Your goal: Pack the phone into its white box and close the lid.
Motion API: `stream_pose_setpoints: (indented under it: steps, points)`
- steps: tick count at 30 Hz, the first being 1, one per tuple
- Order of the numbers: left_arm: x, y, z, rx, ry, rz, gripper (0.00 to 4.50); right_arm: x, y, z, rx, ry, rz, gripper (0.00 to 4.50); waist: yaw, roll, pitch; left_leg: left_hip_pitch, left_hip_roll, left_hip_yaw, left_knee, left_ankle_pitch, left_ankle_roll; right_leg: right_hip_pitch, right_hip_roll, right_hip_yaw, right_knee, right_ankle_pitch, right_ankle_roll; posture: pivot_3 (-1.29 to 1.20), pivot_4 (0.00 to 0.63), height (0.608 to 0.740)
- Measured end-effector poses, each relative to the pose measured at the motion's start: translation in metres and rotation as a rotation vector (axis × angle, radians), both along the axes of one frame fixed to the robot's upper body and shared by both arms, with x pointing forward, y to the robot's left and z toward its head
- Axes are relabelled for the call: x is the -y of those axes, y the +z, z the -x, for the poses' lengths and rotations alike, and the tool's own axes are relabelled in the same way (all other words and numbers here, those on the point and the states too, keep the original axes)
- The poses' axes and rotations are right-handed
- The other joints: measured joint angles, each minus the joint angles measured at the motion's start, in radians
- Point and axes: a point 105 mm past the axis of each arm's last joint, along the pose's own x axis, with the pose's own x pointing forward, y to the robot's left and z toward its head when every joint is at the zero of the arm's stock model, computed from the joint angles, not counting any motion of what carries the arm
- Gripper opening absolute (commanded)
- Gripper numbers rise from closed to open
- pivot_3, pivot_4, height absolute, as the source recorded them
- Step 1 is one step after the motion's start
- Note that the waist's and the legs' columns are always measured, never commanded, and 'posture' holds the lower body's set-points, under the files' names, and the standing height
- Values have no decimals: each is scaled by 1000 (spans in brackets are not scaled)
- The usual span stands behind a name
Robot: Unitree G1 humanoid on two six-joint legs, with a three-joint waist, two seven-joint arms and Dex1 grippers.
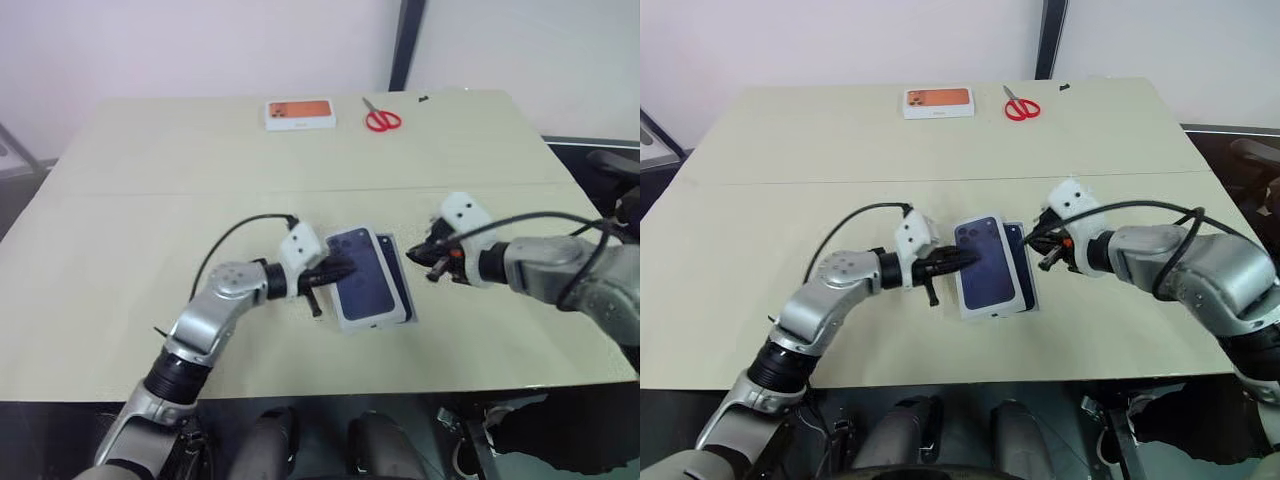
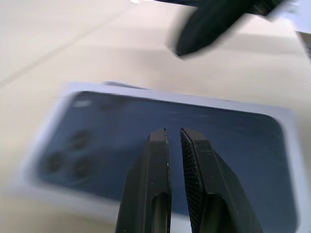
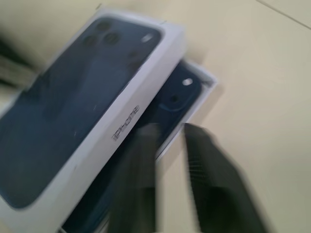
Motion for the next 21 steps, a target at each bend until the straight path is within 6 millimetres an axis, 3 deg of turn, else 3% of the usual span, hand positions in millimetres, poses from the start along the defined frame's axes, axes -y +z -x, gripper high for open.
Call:
stream_pose_setpoints:
  steps: [4, 8, 13, 15, 21]
  points:
    - [-26, -9, -5, -46, 85, -87, 497, -1, -5, -3, 68, 64, 75, 549, 0, 0, 0, 0, 0, 0, 0, 0, 0, 0, 0, 0, 0, 0, 0, 0, 150, 740]
    - [-35, -24, -3, -122, 110, -167, 497, -11, -11, -6, 105, 118, 102, 549, 3, 0, 0, 0, 0, 0, 0, 0, 0, 0, 0, 0, 0, 0, 0, 0, 150, 740]
    - [-18, -41, 1, -151, 65, -254, 497, -14, -22, -11, 103, 142, 148, 549, 7, 0, 0, 0, -1, 0, 1, 0, -1, 0, -1, 0, 0, 0, 0, 0, 150, 740]
    - [-11, -46, 0, -156, 55, -271, 497, -14, -24, -13, 104, 150, 168, 5, 5, 0, 0, 0, -1, 0, 0, 0, -1, 0, -1, 0, 0, 0, 0, 0, 150, 740]
    - [4, -45, -4, -161, 60, -229, 497, -15, -26, -13, 100, 172, 184, 5, 3, 0, 0, 0, -1, 0, 0, 0, -1, 0, -1, 0, 0, 0, 0, 0, 150, 740]
